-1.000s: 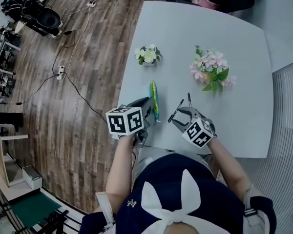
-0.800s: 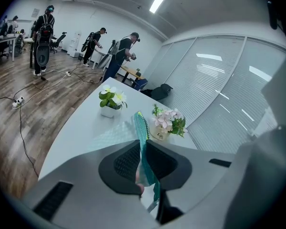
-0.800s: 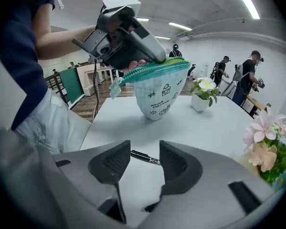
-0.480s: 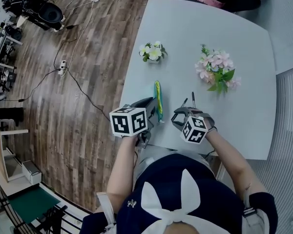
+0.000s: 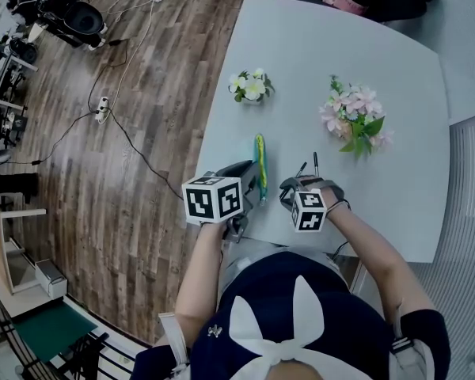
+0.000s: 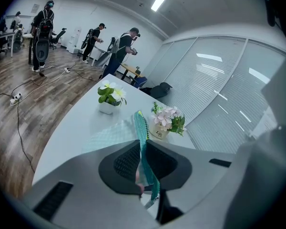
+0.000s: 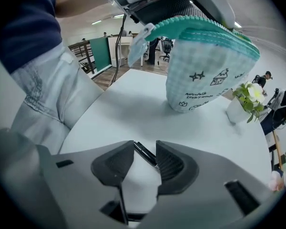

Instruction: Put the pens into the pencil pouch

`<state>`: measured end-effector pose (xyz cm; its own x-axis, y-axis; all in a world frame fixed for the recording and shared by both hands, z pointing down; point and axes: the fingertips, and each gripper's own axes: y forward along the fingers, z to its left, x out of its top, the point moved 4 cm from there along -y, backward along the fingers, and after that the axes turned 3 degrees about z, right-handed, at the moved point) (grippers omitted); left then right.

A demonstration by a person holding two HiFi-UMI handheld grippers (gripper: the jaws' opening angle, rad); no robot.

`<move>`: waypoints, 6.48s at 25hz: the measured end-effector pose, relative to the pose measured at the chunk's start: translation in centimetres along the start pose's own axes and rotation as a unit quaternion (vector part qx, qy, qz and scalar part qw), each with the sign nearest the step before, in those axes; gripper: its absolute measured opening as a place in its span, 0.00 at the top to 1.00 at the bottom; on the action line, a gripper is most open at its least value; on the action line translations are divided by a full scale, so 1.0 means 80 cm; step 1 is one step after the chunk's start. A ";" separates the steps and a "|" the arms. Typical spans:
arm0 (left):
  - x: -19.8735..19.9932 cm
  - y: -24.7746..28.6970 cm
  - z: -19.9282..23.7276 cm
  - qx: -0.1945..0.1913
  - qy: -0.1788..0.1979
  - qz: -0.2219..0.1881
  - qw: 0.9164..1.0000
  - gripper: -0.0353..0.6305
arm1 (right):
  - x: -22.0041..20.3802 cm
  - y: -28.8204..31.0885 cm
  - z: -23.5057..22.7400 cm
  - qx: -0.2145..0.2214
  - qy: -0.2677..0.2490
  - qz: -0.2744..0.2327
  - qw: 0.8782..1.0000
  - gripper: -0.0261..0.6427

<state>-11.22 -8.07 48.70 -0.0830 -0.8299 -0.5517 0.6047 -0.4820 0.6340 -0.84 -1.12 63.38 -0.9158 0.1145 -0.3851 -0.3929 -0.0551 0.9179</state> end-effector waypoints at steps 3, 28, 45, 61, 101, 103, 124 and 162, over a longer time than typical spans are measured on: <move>0.000 0.002 0.000 -0.001 -0.002 0.001 1.000 0.87 | 0.001 0.004 -0.002 0.004 -0.015 0.004 1.000 0.76; -0.004 -0.004 0.009 0.013 -0.006 -0.006 1.000 0.87 | 0.023 -0.037 -0.011 -0.042 0.020 -0.047 0.998 0.86; -0.009 -0.007 0.010 0.019 -0.014 -0.008 1.000 0.87 | 0.026 -0.121 -0.040 -0.134 0.158 -0.159 0.965 0.86; -0.010 -0.009 0.011 0.011 -0.033 -0.012 0.999 0.87 | 0.027 -0.190 -0.049 -0.189 0.270 -0.267 0.906 0.86; -0.010 -0.010 -0.002 -0.017 -0.042 -0.007 0.999 0.87 | 0.108 -0.321 -0.103 -0.203 0.290 -0.464 0.812 0.86; -0.009 -0.010 -0.003 -0.020 -0.044 -0.007 0.999 0.87 | 0.112 -0.321 -0.105 -0.199 0.289 -0.470 0.810 0.86; -0.015 -0.001 -0.024 -0.047 -0.047 0.005 0.998 0.87 | 0.125 -0.289 -0.112 -0.175 0.297 -0.485 0.804 0.86; -0.010 -0.005 -0.015 -0.044 -0.059 -0.001 0.997 0.87 | 0.077 -0.195 -0.088 -0.175 0.299 -0.337 0.875 0.87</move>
<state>-10.44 -6.89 48.26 -0.1734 -0.8586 -0.4824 0.6719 -0.4613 0.5794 -0.98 -6.56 46.03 -0.3048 -0.2956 -0.9054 -0.7672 -0.4871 0.4173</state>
